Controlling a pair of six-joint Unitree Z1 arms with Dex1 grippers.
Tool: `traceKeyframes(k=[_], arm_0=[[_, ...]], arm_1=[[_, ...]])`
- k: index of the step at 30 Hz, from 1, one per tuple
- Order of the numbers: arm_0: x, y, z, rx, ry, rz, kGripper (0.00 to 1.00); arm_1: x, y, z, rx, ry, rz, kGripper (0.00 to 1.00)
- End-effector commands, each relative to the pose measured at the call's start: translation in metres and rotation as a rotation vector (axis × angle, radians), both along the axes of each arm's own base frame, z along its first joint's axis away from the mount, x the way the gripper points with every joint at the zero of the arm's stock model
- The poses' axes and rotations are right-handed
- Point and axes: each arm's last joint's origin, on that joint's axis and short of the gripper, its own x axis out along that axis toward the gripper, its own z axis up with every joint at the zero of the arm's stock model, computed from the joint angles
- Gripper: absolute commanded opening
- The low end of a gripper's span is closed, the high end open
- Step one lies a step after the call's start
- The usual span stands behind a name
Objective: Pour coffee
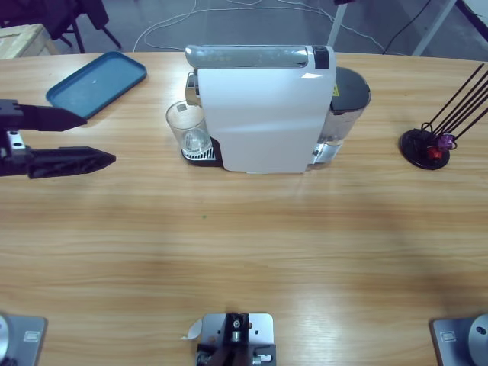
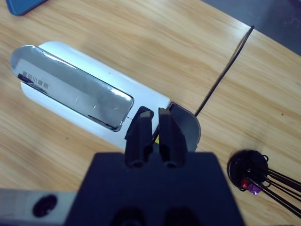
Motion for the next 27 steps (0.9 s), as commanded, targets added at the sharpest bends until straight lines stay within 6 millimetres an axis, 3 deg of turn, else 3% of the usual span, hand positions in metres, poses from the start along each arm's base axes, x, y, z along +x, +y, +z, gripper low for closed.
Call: traceKeyframes(k=[1, 16, 27], arm_0=[[-0.001, 0.0, -0.013, 0.033, 0.027, 0.002, 1.0], [0.007, -0.006, -0.019, 0.049, 0.046, -0.002, 1.0], [0.007, -0.006, -0.021, 0.053, 0.051, -0.003, 1.0]], arm_1=[[0.002, 0.002, -0.016, -0.026, 0.062, 0.032, 0.0], [0.017, 0.02, -0.05, -0.056, 0.152, 0.067, 0.0], [0.019, 0.022, -0.059, -0.063, 0.172, 0.07, 0.0]])
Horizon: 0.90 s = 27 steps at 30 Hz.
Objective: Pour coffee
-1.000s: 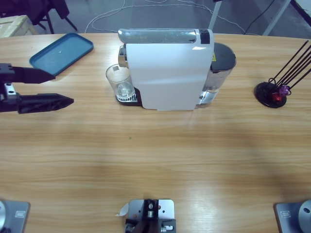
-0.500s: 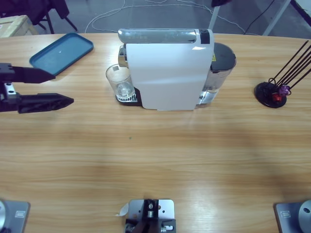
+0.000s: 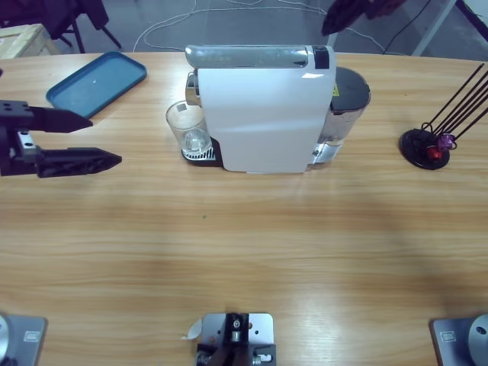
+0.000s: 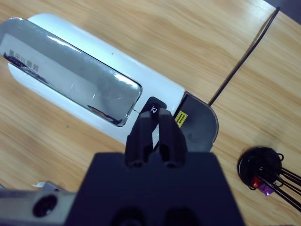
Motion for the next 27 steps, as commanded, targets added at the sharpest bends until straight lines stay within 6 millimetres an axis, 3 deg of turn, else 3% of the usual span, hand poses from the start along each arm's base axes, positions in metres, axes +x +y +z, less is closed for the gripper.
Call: traceKeyframes(k=[1, 13, 15, 18, 20, 26, 27], arm_0=[[0.002, -0.002, -0.017, 0.044, 0.038, -0.003, 1.0], [0.001, -0.002, -0.016, 0.042, 0.035, -0.003, 1.0], [0.001, -0.001, -0.015, 0.039, 0.03, -0.002, 1.0], [-0.002, 0.0, -0.012, 0.03, 0.017, -0.002, 1.0], [-0.003, 0.001, -0.011, 0.025, 0.013, -0.002, 1.0], [-0.007, 0.004, -0.009, 0.013, 0.004, -0.006, 1.0], [-0.007, 0.004, -0.009, 0.013, 0.004, -0.006, 1.0]], arm_1=[[0.011, 0.013, -0.035, -0.044, 0.086, 0.029, 0.0], [0.01, 0.011, -0.038, -0.062, 0.088, 0.022, 0.0], [0.008, 0.009, -0.027, -0.046, 0.055, 0.022, 0.0], [-0.012, -0.006, 0.026, 0.027, -0.076, 0.028, 0.0], [-0.029, -0.018, 0.046, 0.061, -0.119, 0.026, 0.0], [-0.044, -0.026, 0.038, 0.057, -0.083, 0.027, 0.0], [-0.044, -0.026, 0.038, 0.061, -0.082, 0.03, 0.063]])
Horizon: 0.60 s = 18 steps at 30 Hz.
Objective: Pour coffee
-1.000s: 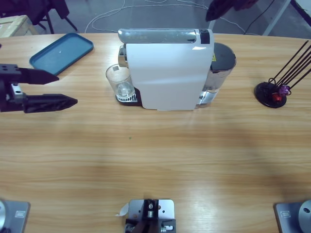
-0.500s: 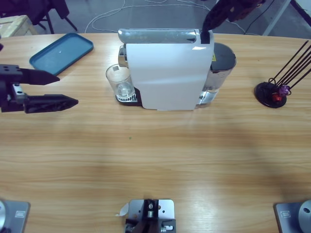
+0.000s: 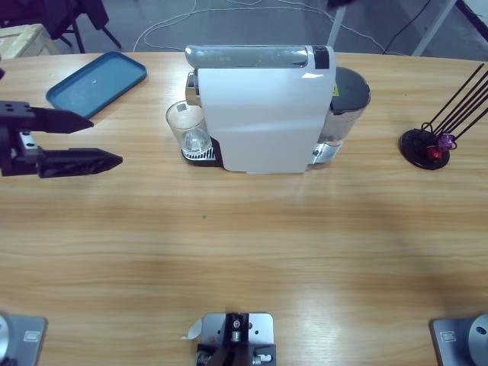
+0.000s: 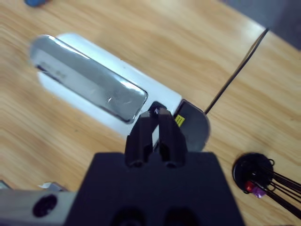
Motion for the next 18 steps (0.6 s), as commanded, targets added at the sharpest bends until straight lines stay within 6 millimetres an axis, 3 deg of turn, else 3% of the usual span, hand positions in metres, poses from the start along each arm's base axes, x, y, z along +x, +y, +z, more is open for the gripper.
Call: traceKeyframes(k=[1, 2, 3, 8, 9, 10, 11, 17, 18], arm_0=[[-0.008, 0.004, -0.008, 0.011, 0.002, -0.006, 1.0], [-0.008, 0.004, -0.008, 0.011, 0.003, -0.005, 1.0], [-0.007, 0.004, -0.008, 0.012, 0.004, -0.006, 1.0], [-0.007, 0.004, -0.009, 0.015, 0.005, -0.005, 1.0], [-0.006, 0.003, -0.01, 0.017, 0.007, -0.004, 1.0], [-0.006, 0.003, -0.009, 0.017, 0.007, -0.005, 1.0], [-0.006, 0.003, -0.01, 0.018, 0.008, -0.005, 1.0], [-0.005, 0.003, -0.011, 0.02, 0.012, -0.005, 1.0], [-0.005, 0.003, -0.011, 0.02, 0.012, -0.005, 1.0]], arm_1=[[-0.02, -0.01, 0.0, 0.005, 0.014, 0.016, 0.418], [-0.02, -0.01, 0.0, 0.004, 0.014, 0.016, 0.589], [-0.021, -0.01, -0.001, 0.006, 0.018, 0.018, 0.644], [-0.019, -0.009, -0.003, 0.008, 0.016, 0.019, 0.629], [-0.018, -0.009, -0.003, 0.004, 0.014, 0.015, 0.67], [-0.019, -0.01, -0.002, 0.0, 0.007, 0.009, 0.867], [-0.019, -0.01, -0.002, -0.001, 0.005, 0.007, 0.986], [-0.012, -0.005, -0.011, -0.026, 0.013, -0.007, 0.997], [-0.007, -0.003, -0.014, -0.049, 0.006, -0.026, 0.896]])
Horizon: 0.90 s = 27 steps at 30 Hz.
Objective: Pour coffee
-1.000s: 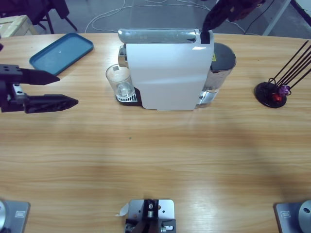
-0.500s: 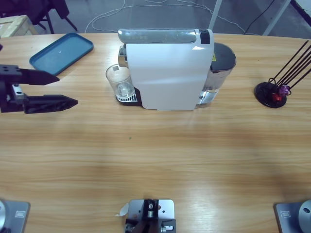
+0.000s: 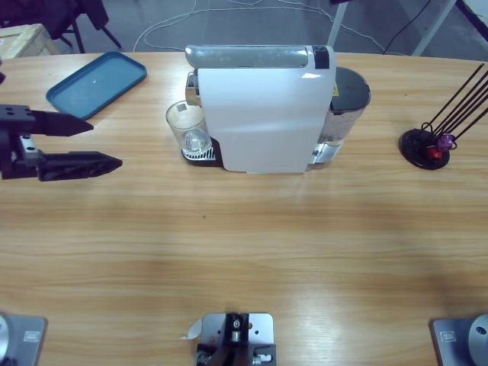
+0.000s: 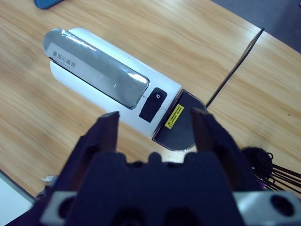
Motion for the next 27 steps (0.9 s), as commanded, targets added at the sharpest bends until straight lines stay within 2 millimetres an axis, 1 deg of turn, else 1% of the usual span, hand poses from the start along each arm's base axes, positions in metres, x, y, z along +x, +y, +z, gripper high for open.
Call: traceKeyframes(k=[1, 2, 4, 8, 12, 16, 27], arm_0=[[-0.004, 0.002, -0.009, 0.018, 0.008, -0.005, 1.0], [-0.004, 0.002, -0.01, 0.02, 0.011, -0.005, 1.0], [-0.004, 0.002, -0.011, 0.022, 0.015, -0.006, 1.0], [-0.002, 0.0, -0.012, 0.03, 0.018, -0.003, 1.0], [0.002, -0.003, -0.015, 0.033, 0.026, -0.008, 1.0], [0.005, -0.005, -0.016, 0.03, 0.024, -0.008, 1.0], [0.006, -0.006, -0.018, 0.035, 0.031, -0.008, 1.0]], arm_1=[[0.011, 0.008, -0.017, -0.067, 0.012, -0.04, 0.437], [0.017, 0.011, -0.021, -0.083, 0.016, -0.05, 0.003], [0.025, 0.014, -0.023, -0.119, -0.005, -0.081, 0.0], [0.034, 0.022, -0.029, -0.114, 0.033, -0.062, 0.0], [0.037, 0.025, -0.03, -0.098, 0.055, -0.042, 0.0], [0.039, 0.029, -0.042, -0.107, 0.127, -0.015, 0.0], [0.048, 0.038, -0.052, -0.086, 0.163, 0.014, 0.0]])
